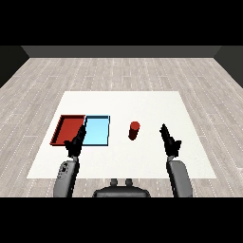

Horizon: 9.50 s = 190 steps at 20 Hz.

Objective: Pick the red can and put it in the red box

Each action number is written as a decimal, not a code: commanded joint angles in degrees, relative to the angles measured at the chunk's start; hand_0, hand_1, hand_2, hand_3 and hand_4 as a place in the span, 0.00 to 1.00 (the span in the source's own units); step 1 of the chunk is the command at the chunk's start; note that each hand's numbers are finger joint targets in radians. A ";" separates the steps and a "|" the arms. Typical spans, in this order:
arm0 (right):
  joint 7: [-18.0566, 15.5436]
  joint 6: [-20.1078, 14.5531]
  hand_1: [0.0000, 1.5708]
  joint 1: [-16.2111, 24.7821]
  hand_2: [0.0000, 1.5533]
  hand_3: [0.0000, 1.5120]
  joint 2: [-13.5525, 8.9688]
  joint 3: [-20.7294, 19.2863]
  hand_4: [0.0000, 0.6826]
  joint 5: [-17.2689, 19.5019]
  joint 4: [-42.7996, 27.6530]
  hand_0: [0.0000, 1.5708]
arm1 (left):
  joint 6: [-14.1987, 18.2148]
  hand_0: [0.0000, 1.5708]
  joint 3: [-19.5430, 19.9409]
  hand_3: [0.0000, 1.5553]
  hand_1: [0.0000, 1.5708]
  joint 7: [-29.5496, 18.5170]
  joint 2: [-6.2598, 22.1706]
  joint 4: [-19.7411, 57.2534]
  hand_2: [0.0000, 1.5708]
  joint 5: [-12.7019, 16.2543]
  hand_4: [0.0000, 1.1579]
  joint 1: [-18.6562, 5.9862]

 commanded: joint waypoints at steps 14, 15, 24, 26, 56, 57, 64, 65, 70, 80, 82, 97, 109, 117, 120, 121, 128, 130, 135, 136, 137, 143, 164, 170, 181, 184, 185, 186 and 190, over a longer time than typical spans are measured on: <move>-21.40 17.58 0.00 2.99 0.00 0.00 -5.71 -10.73 0.00 -12.28 1.12 0.00 | -5.12 0.00 3.95 0.00 0.00 -28.37 -0.44 -1.41 0.00 1.83 0.00 3.52; -21.75 17.06 0.00 0.80 0.00 0.00 -5.01 -10.37 0.00 -11.26 3.27 0.00 | -4.06 0.00 3.82 0.00 0.00 -24.74 -0.67 -3.05 0.00 1.81 0.00 1.27; -20.26 16.81 0.00 0.31 0.00 0.00 -4.25 -10.92 0.00 -9.65 2.24 0.00 | -4.81 0.00 3.85 0.00 0.00 -27.24 -1.80 -2.44 0.00 1.48 0.00 2.14; -21.67 16.99 0.00 -3.70 0.00 0.00 -4.83 -11.19 0.00 -8.76 7.02 0.00 | -7.38 0.00 6.30 0.00 0.00 -28.97 0.49 -0.44 0.00 2.99 0.00 1.53; -19.00 12.99 0.00 -12.91 0.00 0.00 5.52 -4.37 0.00 -9.10 19.54 0.00 | -7.97 0.00 7.04 0.00 0.00 -29.86 -0.40 -1.25 0.00 3.45 0.00 2.44; -21.19 15.88 0.00 -13.33 0.00 0.00 3.19 -5.86 0.00 -10.09 22.91 0.00 | -8.03 0.00 7.50 0.00 0.00 -29.70 -0.40 0.60 0.00 3.90 0.00 0.33; -21.15 10.88 0.00 -14.48 0.00 0.00 5.81 -3.26 0.00 -7.47 24.14 0.00 | -7.66 0.00 5.47 0.00 0.00 -29.02 -2.20 -3.75 0.00 3.38 0.00 4.17; -23.54 13.70 0.00 -17.14 0.00 0.00 3.31 -5.95 0.00 -9.05 28.45 0.00 | -7.71 0.00 6.98 0.00 0.00 -29.85 -1.42 -1.04 0.00 3.51 0.00 3.56; -22.60 11.35 0.00 -14.50 0.00 0.00 5.18 -2.24 0.00 -7.17 26.49 0.00 | -7.33 0.00 7.76 0.00 0.00 -25.42 -0.57 -4.08 0.00 4.80 0.00 1.18; -29.43 13.28 0.00 -20.06 0.00 0.00 5.05 -4.19 0.00 -9.19 38.23 0.00 | -7.93 0.00 6.17 0.00 0.00 -29.03 -2.53 -5.30 0.00 3.87 0.00 5.50; -33.75 10.41 0.00 -26.60 0.00 0.00 6.39 -4.76 0.00 -8.32 48.76 0.00 | -7.20 0.00 6.99 0.00 0.00 -29.20 -1.77 0.19 0.00 3.19 0.00 -0.43; -33.94 6.53 0.00 -30.95 0.00 0.00 6.58 -1.01 0.00 -12.34 53.73 0.00 | -9.28 0.00 9.40 0.00 0.00 -29.57 0.24 1.15 0.00 4.74 0.00 0.61; -32.59 6.49 0.00 -39.58 0.00 0.00 6.56 -2.37 0.00 -14.28 62.81 0.00 | -8.59 0.00 7.60 0.00 0.00 -27.58 -2.19 -7.18 0.00 5.89 0.00 6.17; -36.60 5.71 0.00 -43.15 0.00 0.00 6.58 2.56 0.00 -18.12 70.53 0.00 | -8.72 0.00 7.30 0.00 0.00 -32.43 -2.53 -2.02 0.00 3.74 0.00 5.07; -36.26 4.25 0.00 -46.81 0.00 0.00 6.58 6.61 0.00 -24.08 73.10 0.00 | -9.50 0.00 10.03 0.00 0.00 -31.24 -0.48 -1.73 0.00 5.86 0.00 3.47; -37.62 3.59 0.00 -48.27 0.00 0.00 6.58 7.93 0.00 -25.26 75.20 0.00 | -6.96 0.00 8.44 0.00 0.00 -28.45 -1.66 -5.13 0.00 4.14 0.00 3.50; -33.44 -1.85 0.00 -49.99 0.00 0.00 6.58 11.34 0.00 -32.40 77.56 0.00 | -8.72 0.00 10.36 0.00 0.00 -28.31 -0.16 -4.01 0.00 6.39 0.00 2.94; -30.39 -11.05 0.93 -52.97 0.93 0.91 6.58 12.04 0.74 -28.47 79.25 0.93 | -8.44 0.00 10.51 0.00 0.00 -25.73 0.13 -5.68 0.00 7.19 0.00 2.44; -28.22 -17.66 0.93 -51.59 0.94 0.93 6.59 17.77 0.78 -27.10 80.14 0.93 | -8.57 0.00 10.01 0.00 0.00 -28.51 -0.77 -4.00 0.00 6.34 0.00 3.28; -27.69 -18.47 0.91 -52.71 0.93 0.93 6.59 17.12 0.77 -26.43 82.46 0.91 | -9.08 0.00 10.46 0.00 0.00 -27.08 -0.17 -5.83 0.00 7.58 0.00 3.27; -26.33 -19.32 0.94 -51.59 0.94 0.93 6.59 18.65 0.75 -27.44 80.26 0.94 | -7.44 0.00 10.97 0.00 0.00 -23.39 0.61 -6.99 0.00 7.33 0.00 1.32; -24.60 -18.93 0.97 -52.51 0.96 0.93 6.58 20.02 0.77 -26.31 82.32 0.97 | -6.17 0.00 8.43 0.00 0.00 -26.24 -1.51 -4.73 0.00 4.26 0.00 0.25; -21.27 -17.92 0.97 -40.71 0.94 0.91 -5.63 22.44 0.84 -21.32 46.95 0.97 | -7.43 0.00 1.33 0.00 0.00 -21.79 -2.71 -9.10 0.00 0.46 0.00 3.98; -15.78 -22.11 0.97 -31.42 0.94 0.92 -13.47 23.25 0.83 -20.18 25.82 0.97 | -4.12 0.00 -6.82 0.00 0.00 -15.98 -4.85 -8.96 0.00 0.41 0.00 0.86; -1.02 -32.72 0.95 -27.33 0.94 0.93 -9.56 25.80 0.85 -7.84 4.96 0.95 | 3.02 0.00 -13.35 0.00 0.00 -6.48 -4.88 -7.96 0.00 -1.51 0.00 -7.16; -4.74 -28.88 0.95 -22.90 0.93 0.92 -11.50 22.37 0.86 -7.76 3.84 0.95 | 3.98 0.00 -16.51 0.00 0.00 -4.28 -4.88 -9.34 0.00 -2.46 0.00 -6.29; -2.06 -31.37 0.97 -24.20 0.94 0.92 -8.17 24.13 0.86 -5.05 2.23 0.97 | 4.38 0.00 -18.52 0.00 0.00 -6.42 -4.88 -9.70 0.00 -3.38 0.00 -2.08; -3.31 -28.68 0.97 -22.99 0.94 0.92 -9.82 22.42 0.85 -5.88 2.41 0.97 | 4.23 0.00 -17.75 0.00 0.00 0.68 -4.88 -12.45 0.00 -1.95 0.00 -6.51; -0.25 -25.70 0.96 -25.15 0.95 0.92 -8.76 18.91 0.86 -4.20 1.51 0.96 | 4.45 0.00 -16.88 0.00 0.00 0.77 -4.89 -9.12 0.00 -3.27 0.00 -9.97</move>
